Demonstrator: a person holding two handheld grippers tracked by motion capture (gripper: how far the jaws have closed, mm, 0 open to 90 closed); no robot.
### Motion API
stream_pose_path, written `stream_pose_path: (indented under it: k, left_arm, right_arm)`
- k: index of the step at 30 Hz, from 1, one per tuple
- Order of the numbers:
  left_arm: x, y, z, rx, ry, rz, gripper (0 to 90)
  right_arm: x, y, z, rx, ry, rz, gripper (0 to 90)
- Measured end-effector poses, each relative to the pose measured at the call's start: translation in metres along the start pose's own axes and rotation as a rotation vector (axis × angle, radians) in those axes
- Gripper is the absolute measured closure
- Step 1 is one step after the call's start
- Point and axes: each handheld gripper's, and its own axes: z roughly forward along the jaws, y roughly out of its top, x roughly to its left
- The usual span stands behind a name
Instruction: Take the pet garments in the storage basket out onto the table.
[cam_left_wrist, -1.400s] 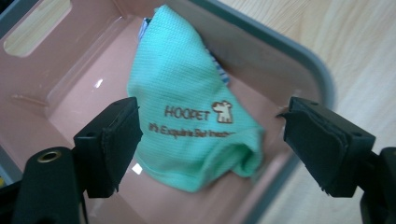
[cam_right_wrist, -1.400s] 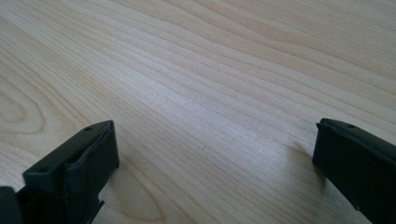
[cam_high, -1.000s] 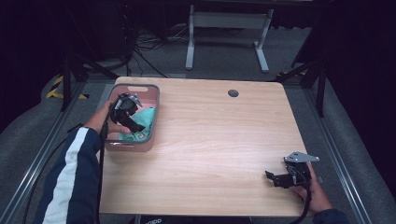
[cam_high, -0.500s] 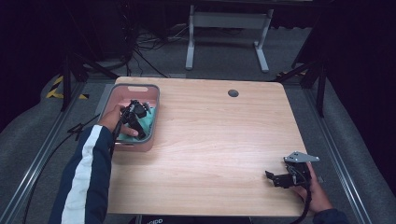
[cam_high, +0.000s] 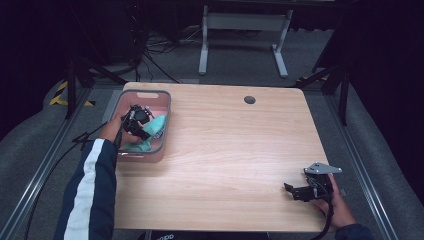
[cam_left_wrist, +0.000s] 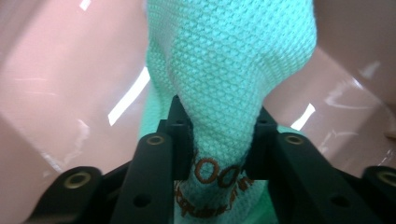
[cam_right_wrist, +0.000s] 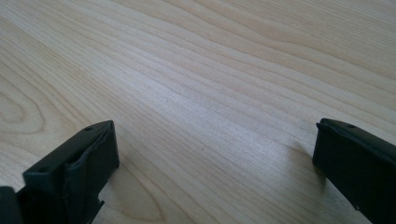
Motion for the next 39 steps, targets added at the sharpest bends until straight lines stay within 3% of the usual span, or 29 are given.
stream_pose_path:
  k: [4, 6, 7, 10, 16, 22, 29, 33, 39]
  left_arm:
    - [0.003, -0.008, -0.020, -0.097, 0.035, -0.035, 72.3]
    - [0.003, -0.009, -0.023, -0.117, 0.040, -0.044, 72.7]
    - [0.004, -0.014, -0.032, -0.161, 0.041, -0.056, 72.7]
    - [0.004, -0.018, -0.041, -0.190, 0.060, -0.065, 72.9]
    - [-0.001, -0.032, -0.063, -0.321, 0.085, -0.113, 73.3]
    - [-0.007, -0.041, -0.080, -0.416, 0.094, -0.121, 73.5]
    - [-0.015, -0.045, -0.097, -0.494, 0.102, -0.118, 73.6]
    - [-0.019, -0.046, -0.104, -0.516, 0.095, -0.116, 73.7]
    - [-0.029, -0.044, -0.119, -0.556, 0.100, -0.085, 73.8]
  right_arm:
    - [0.000, 0.000, 0.000, 0.000, 0.000, 0.000, 0.7]
    - [0.000, 0.000, 0.000, 0.000, 0.000, 0.000, 0.6]
    - [0.000, 0.000, 0.000, 0.000, 0.000, 0.000, 0.7]
    - [0.000, 0.000, 0.000, 0.000, 0.000, 0.000, 0.7]
    - [0.000, 0.000, 0.000, 0.000, 0.000, 0.000, 0.7]
    - [0.000, 0.000, 0.000, 0.000, 0.000, 0.000, 0.7]
    - [0.000, 0.000, 0.000, 0.000, 0.000, 0.000, 0.7]
    - [0.000, 0.000, 0.000, 0.000, 0.000, 0.000, 0.7]
    - [0.000, 0.000, 0.000, 0.000, 0.000, 0.000, 0.7]
